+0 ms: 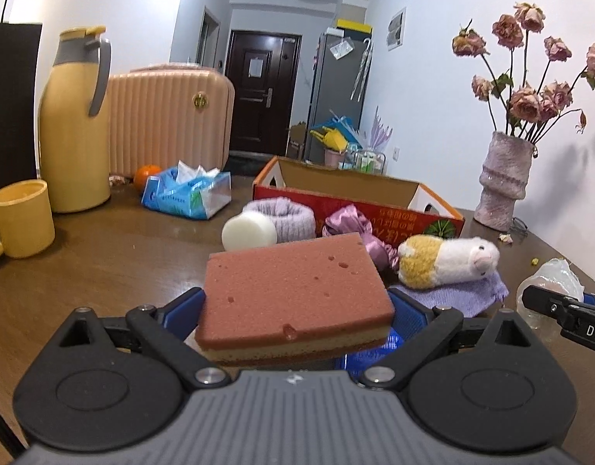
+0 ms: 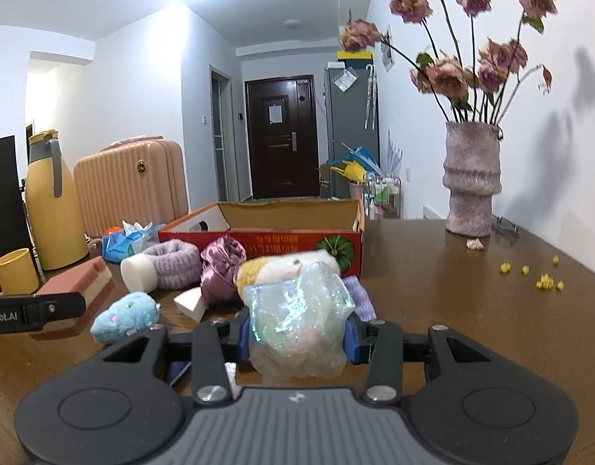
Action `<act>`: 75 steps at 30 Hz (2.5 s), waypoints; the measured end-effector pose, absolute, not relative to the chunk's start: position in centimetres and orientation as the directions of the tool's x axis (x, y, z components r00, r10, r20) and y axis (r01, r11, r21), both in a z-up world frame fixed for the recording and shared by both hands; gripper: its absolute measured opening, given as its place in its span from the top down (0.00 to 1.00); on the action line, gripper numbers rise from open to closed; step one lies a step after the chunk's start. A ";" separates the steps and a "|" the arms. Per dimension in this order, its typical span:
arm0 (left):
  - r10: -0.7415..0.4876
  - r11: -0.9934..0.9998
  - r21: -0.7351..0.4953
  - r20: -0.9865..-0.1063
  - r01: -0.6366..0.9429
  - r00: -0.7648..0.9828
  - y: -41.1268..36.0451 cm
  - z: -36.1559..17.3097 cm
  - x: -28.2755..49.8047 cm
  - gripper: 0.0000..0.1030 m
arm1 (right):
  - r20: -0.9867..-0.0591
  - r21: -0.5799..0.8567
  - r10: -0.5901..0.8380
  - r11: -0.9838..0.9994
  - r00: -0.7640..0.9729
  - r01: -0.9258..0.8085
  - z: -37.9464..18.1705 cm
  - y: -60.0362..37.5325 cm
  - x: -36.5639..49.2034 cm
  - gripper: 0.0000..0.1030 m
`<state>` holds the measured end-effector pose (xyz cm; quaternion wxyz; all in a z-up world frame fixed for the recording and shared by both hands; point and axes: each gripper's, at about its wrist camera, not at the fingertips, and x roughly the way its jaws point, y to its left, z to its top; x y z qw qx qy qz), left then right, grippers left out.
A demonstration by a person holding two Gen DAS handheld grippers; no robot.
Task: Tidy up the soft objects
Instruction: 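Carry the sponge and bag in both grippers over the orange-red box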
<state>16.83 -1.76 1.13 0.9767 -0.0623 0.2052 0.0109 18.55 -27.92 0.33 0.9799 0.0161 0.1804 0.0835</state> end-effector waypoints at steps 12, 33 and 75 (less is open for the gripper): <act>0.005 0.994 -0.105 -0.340 -0.044 0.940 -1.9 3.4 17.9 0.04 | -0.320 0.037 0.149 0.989 0.936 -0.144 2.6 -27.1 20.5 0.59; 0.035 0.991 -0.113 -0.272 -0.068 0.962 -2.3 6.1 23.1 0.04 | -0.285 0.029 0.147 0.989 0.947 -0.145 5.5 -24.7 27.1 0.59; 0.079 0.987 -0.110 -0.288 -0.115 0.954 -3.2 5.6 35.9 0.04 | -0.344 -0.026 0.144 0.986 0.928 -0.163 4.9 -23.8 38.8 0.59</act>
